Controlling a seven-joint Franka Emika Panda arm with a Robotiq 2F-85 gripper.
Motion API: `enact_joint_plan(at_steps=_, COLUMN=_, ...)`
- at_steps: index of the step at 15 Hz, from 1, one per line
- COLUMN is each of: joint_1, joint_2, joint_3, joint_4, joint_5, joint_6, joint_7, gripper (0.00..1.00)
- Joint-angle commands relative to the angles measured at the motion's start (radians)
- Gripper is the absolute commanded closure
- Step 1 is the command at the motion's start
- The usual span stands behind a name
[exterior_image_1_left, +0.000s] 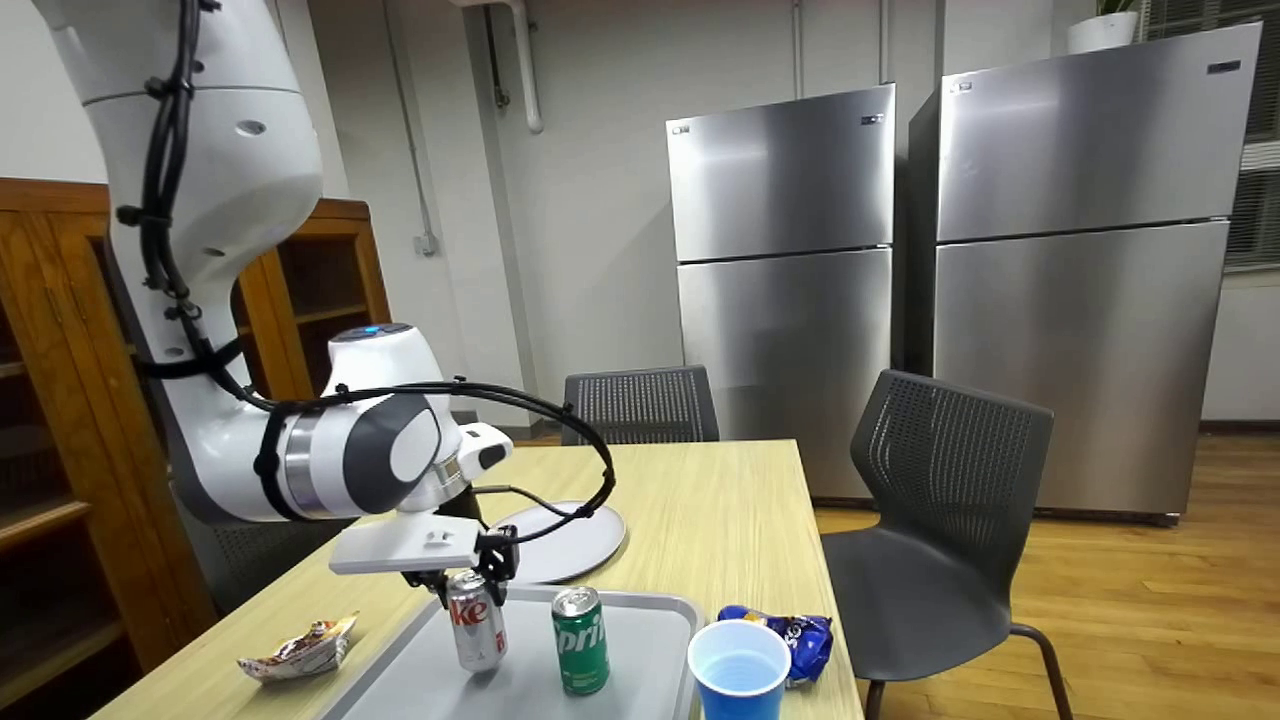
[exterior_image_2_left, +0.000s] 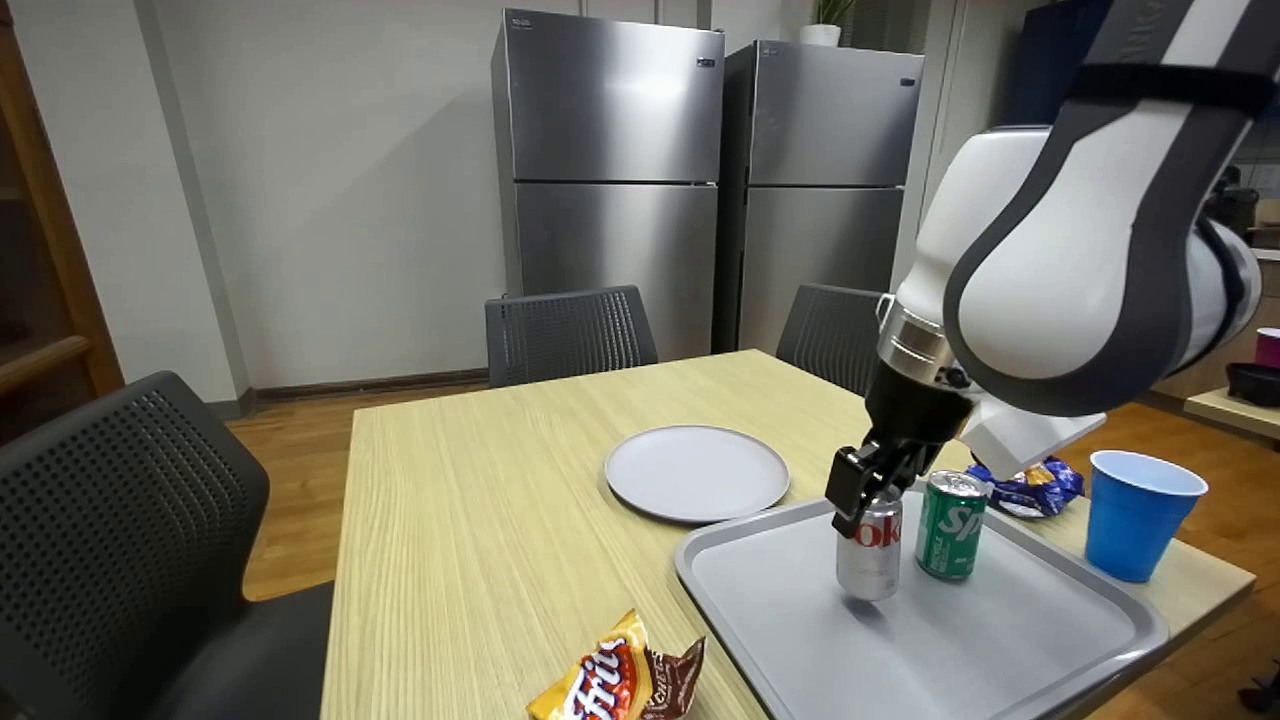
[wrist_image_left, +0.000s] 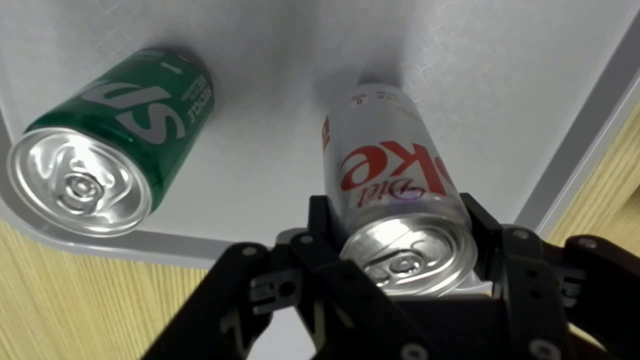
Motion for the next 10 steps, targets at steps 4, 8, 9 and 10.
enact_joint_plan(at_steps=4, joint_1=-0.119, joint_2=0.05, joint_3=0.09, joint_4=0.026, joint_5=-0.023, joint_6=0.048, joint_7=-0.036, gripper=0.62)
enact_joint_plan(at_steps=8, joint_1=-0.151, joint_2=0.064, joint_3=0.107, joint_4=0.027, joint_5=-0.037, joint_6=0.069, joint_7=-0.048, gripper=0.62)
enact_joint_plan(at_steps=9, joint_1=-0.157, joint_2=0.067, joint_3=0.109, joint_4=0.026, joint_5=-0.042, joint_6=0.076, joint_7=-0.052, gripper=0.62)
enact_joint_plan(at_steps=10, joint_1=-0.161, joint_2=0.07, joint_3=0.109, joint_4=0.026, joint_5=-0.05, joint_6=0.082, joint_7=-0.056, gripper=0.62)
